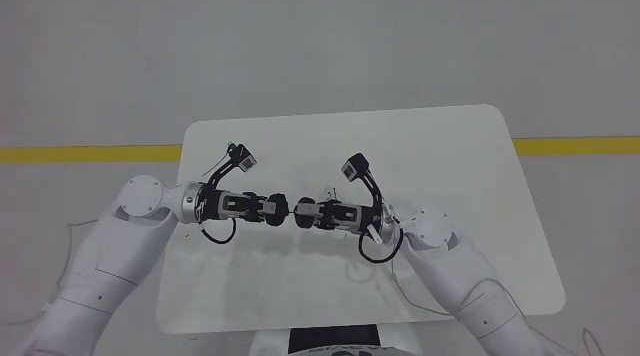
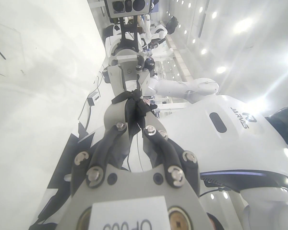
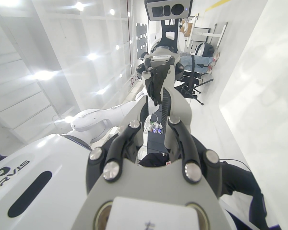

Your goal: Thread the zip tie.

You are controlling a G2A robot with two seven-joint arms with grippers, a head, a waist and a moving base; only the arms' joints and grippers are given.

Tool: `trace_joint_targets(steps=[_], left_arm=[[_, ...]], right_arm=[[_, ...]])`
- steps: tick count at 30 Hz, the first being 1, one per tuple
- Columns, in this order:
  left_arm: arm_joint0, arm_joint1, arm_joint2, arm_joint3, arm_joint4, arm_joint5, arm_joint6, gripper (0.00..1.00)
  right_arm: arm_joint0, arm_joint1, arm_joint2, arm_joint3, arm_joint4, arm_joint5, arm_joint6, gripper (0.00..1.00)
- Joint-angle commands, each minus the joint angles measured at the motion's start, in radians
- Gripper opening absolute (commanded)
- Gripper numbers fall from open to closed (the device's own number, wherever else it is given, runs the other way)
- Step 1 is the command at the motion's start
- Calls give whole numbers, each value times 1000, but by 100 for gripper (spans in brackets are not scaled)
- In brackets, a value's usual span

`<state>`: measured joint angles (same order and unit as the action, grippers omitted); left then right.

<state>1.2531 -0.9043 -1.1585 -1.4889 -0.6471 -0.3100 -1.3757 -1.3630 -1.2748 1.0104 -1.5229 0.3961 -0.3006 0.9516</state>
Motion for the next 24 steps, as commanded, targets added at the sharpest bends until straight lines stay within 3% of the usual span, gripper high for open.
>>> trace_joint_targets(steps=[1,11,24], left_arm=[[0,0,0,0,0,0,0,0],[0,0,0,0,0,0,0,0],[0,0,0,0,0,0,0,0]], right_arm=[[-2,2,0,-4,-3,-2,-1,16],[-8,9,-2,-19,-18,-1,-11,9],[-4,15,-12,-25,-23,1,-23,9]])
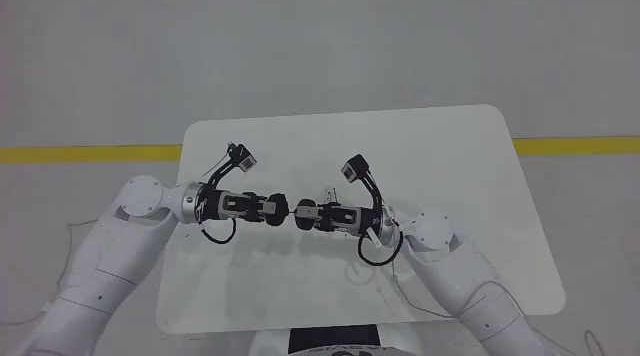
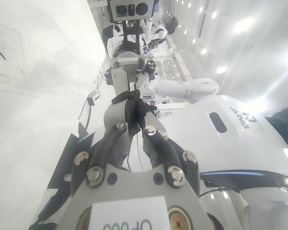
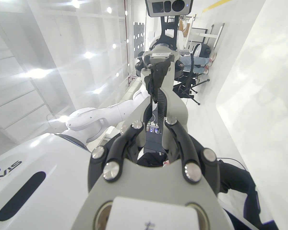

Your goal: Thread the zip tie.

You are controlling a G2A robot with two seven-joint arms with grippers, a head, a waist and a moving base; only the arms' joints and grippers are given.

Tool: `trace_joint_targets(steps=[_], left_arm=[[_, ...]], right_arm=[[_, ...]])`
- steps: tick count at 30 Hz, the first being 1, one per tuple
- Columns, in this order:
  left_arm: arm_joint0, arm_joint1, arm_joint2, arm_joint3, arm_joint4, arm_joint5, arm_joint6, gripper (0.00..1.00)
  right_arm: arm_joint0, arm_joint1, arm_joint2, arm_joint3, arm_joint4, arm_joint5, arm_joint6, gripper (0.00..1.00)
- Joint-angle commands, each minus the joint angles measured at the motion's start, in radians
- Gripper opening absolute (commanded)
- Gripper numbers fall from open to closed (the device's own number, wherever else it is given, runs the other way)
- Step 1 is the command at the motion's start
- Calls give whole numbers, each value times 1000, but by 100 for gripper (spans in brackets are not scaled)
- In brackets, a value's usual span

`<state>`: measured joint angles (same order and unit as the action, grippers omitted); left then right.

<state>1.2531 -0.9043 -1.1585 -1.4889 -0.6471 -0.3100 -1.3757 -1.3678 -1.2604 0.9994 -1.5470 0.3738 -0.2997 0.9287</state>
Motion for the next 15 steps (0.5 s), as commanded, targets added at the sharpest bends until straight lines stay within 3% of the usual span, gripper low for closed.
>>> trace_joint_targets(steps=[1,6,8,15], left_arm=[[0,0,0,0,0,0,0,0],[0,0,0,0,0,0,0,0],[0,0,0,0,0,0,0,0],[0,0,0,0,0,0,0,0]], right_arm=[[1,1,-1,-1,-1,0,-1,9],[2,3,-4,-2,1,0,-6,7],[2,3,-6,-2,3,0,-8,0],[4,7,-8,-1,4,2,-11,0]])
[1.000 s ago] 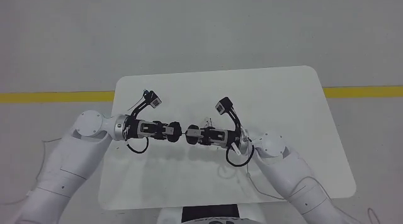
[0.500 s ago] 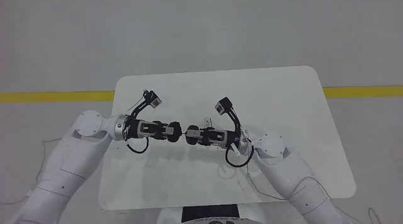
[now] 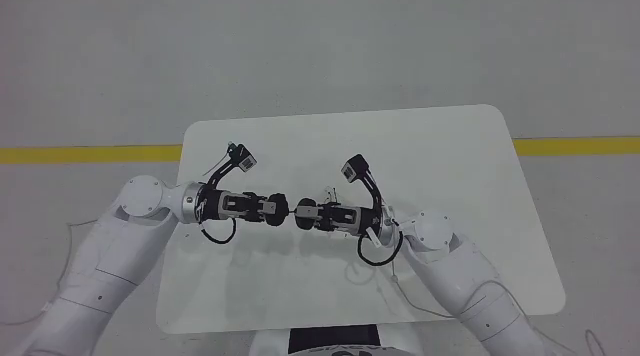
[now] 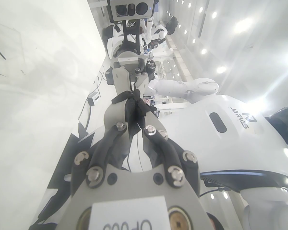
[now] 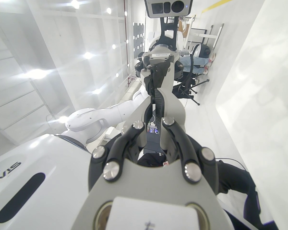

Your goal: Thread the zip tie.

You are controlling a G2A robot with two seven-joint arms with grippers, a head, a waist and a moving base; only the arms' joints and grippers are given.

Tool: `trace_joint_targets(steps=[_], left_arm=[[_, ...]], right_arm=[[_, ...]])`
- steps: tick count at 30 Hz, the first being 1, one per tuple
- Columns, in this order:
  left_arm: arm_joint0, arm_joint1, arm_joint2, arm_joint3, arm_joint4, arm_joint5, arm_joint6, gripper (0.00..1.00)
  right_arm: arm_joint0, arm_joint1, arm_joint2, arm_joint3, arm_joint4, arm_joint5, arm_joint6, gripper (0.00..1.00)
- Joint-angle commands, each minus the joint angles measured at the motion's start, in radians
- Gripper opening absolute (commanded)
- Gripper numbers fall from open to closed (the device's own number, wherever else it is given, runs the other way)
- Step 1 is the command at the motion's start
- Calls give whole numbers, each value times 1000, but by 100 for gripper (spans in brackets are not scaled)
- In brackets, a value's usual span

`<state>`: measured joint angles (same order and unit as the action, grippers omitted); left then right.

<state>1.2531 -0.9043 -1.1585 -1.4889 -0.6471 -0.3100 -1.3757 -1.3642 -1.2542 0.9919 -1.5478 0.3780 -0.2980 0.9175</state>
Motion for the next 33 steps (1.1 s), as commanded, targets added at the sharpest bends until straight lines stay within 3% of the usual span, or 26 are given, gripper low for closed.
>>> trace_joint_targets(steps=[1,3,4,5,6,8,9,10,14,33], left_arm=[[0,0,0,0,0,0,0,0],[0,0,0,0,0,0,0,0],[0,0,0,0,0,0,0,16],[0,0,0,0,0,0,0,48],[0,0,0,0,0,0,0,61],[0,0,0,0,0,0,0,76],[0,0,0,0,0,0,0,91],[0,0,0,0,0,0,0,100],[7,-1,8,-20,15,9,40,100],[13,6,6,-27,17,11,33,100]], right_arm=[[1,1,0,1,0,1,0,0],[1,2,-1,2,2,2,-1,0],[2,2,-2,2,3,3,-1,0],[2,2,-2,3,3,3,-2,0],[3,3,-2,4,4,3,-3,0],[3,3,-2,6,10,3,-5,0],[3,3,-2,6,14,2,-7,0],[3,4,-1,8,19,1,-9,0],[1,5,2,13,41,-3,-10,0],[1,8,10,29,81,-6,-35,0]])
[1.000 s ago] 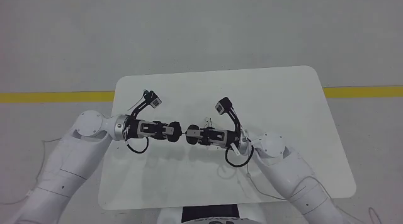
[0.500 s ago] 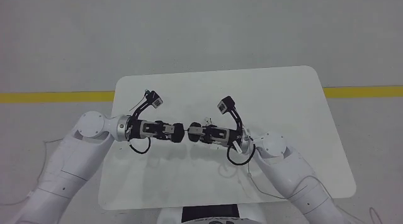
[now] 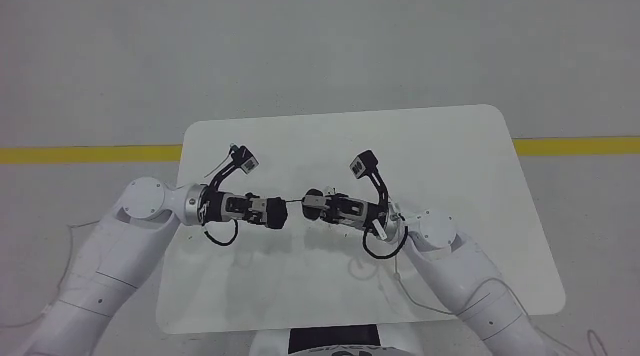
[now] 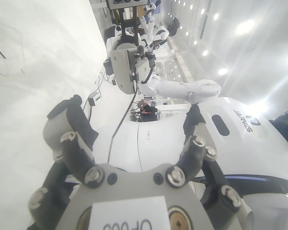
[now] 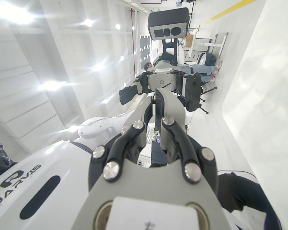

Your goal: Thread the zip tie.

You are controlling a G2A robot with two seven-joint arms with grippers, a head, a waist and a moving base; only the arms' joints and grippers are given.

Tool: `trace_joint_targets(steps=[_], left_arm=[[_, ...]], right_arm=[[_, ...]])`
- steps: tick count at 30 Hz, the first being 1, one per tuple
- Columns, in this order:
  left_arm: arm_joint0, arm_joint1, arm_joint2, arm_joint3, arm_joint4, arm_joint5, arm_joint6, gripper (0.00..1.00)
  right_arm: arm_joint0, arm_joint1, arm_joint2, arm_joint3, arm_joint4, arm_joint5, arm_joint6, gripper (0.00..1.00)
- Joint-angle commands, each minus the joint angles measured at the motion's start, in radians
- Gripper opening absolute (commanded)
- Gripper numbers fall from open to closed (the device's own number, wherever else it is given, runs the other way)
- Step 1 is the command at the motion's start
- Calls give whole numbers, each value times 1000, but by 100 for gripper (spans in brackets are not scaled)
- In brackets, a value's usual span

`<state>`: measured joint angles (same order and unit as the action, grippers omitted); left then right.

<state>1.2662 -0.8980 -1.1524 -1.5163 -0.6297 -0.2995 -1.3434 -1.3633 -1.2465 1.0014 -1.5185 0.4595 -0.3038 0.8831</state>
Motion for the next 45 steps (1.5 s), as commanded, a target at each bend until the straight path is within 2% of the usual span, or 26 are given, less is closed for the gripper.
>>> trace_joint_targets(steps=[1,9,17,22,24,29,35,37,39,41,45], left_arm=[[0,0,0,0,0,0,0,100],[7,1,1,-13,14,9,44,100],[8,4,1,-19,14,10,42,100],[5,5,4,-16,10,10,37,99],[2,5,6,-14,8,9,36,90],[-3,5,9,-8,2,7,30,83],[-10,5,14,5,-5,3,25,63],[-11,5,15,8,-6,2,25,61],[-13,6,15,11,-7,0,24,55],[-13,6,16,12,-8,-1,25,55],[-12,7,16,14,-6,-3,28,49]], right_arm=[[0,0,0,0,0,0,0,0],[-13,1,0,-27,-7,-13,-31,0],[-15,3,3,-38,12,-23,-22,0],[-6,2,-6,-37,7,-9,-20,0],[-2,2,-11,-35,4,-3,-19,0],[11,-1,-30,-29,-9,15,-21,0],[18,-2,-39,-20,-16,22,-28,0],[19,-2,-38,-18,-16,21,-30,0],[18,-1,-35,-16,-17,20,-32,0],[18,0,-33,-15,-20,21,-34,0],[17,2,-30,-11,-27,27,-37,0]])
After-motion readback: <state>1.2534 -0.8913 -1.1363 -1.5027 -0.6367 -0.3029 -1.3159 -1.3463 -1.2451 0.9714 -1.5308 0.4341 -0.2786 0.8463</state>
